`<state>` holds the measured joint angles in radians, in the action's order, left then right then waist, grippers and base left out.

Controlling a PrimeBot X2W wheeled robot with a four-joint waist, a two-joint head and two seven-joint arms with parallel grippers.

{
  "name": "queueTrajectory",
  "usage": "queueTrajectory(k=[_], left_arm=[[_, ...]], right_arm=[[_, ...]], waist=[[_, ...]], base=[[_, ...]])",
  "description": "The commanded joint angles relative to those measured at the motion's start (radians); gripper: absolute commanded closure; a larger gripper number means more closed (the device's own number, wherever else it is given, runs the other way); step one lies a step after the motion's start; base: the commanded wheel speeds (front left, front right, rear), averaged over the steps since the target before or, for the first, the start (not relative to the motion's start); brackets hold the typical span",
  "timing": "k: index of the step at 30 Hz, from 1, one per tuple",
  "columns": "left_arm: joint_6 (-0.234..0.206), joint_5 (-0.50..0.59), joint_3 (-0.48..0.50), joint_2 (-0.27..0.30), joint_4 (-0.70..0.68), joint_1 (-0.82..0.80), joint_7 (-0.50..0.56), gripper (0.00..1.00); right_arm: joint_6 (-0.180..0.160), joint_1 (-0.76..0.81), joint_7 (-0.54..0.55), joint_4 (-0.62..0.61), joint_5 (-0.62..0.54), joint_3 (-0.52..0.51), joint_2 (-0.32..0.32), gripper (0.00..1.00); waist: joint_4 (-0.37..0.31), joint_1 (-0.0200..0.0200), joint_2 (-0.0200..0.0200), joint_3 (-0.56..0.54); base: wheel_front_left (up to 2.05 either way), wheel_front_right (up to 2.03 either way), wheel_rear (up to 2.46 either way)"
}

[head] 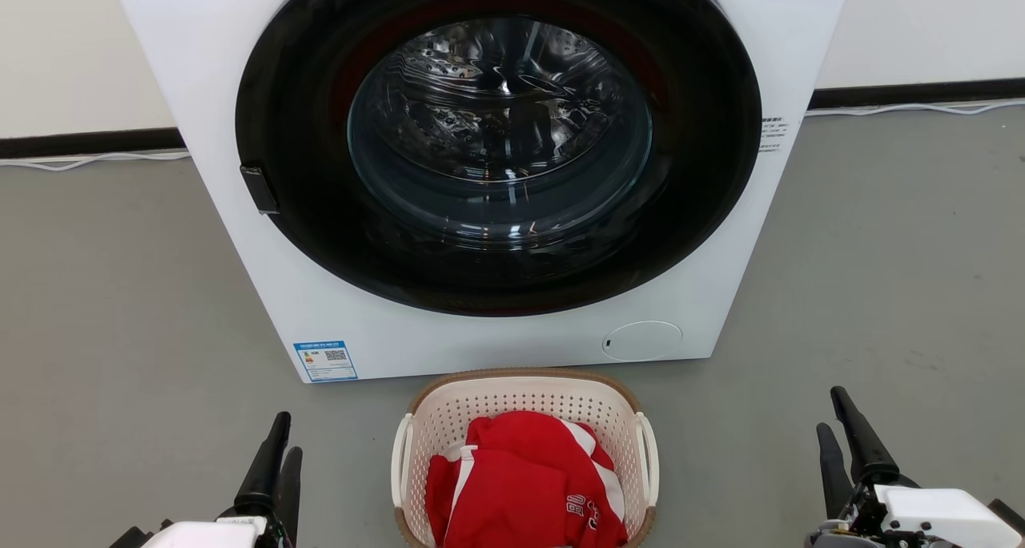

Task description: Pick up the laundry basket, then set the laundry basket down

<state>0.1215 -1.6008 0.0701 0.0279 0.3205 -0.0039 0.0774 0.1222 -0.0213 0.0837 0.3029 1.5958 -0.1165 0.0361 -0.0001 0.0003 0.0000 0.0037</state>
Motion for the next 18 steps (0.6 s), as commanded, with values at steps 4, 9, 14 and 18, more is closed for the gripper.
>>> queueTrajectory(k=[4, 9, 14, 18], left_arm=[[0.002, 0.020, -0.005, 0.007, -0.031, -0.027, -0.017, 0.00], [0.002, 0.060, -0.007, 0.008, -0.028, -0.029, -0.032, 0.00], [0.003, 0.242, -0.008, 0.010, -0.018, -0.044, -0.070, 0.00], [0.004, 0.344, -0.006, 0.010, -0.012, -0.048, -0.091, 0.00]], right_arm=[[0.002, -0.022, -0.023, -0.036, -0.029, 0.016, 0.017, 0.00], [0.002, -0.023, -0.039, -0.041, -0.090, 0.019, 0.024, 0.00], [0.003, -0.029, -0.077, -0.063, -0.328, 0.038, 0.034, 0.00], [0.003, -0.032, -0.097, -0.075, -0.469, 0.056, 0.047, 0.00]], waist=[[0.000, -0.0002, 0.0000, 0.001], [0.000, -0.0002, 0.0000, 0.002], [-0.002, -0.0002, 0.0000, 0.002], [-0.004, -0.0002, 0.0000, 0.001]], base=[[0.00, 0.00, 0.00], [0.00, 0.00, 0.00], [0.00, 0.00, 0.00], [0.00, 0.00, 0.00]])
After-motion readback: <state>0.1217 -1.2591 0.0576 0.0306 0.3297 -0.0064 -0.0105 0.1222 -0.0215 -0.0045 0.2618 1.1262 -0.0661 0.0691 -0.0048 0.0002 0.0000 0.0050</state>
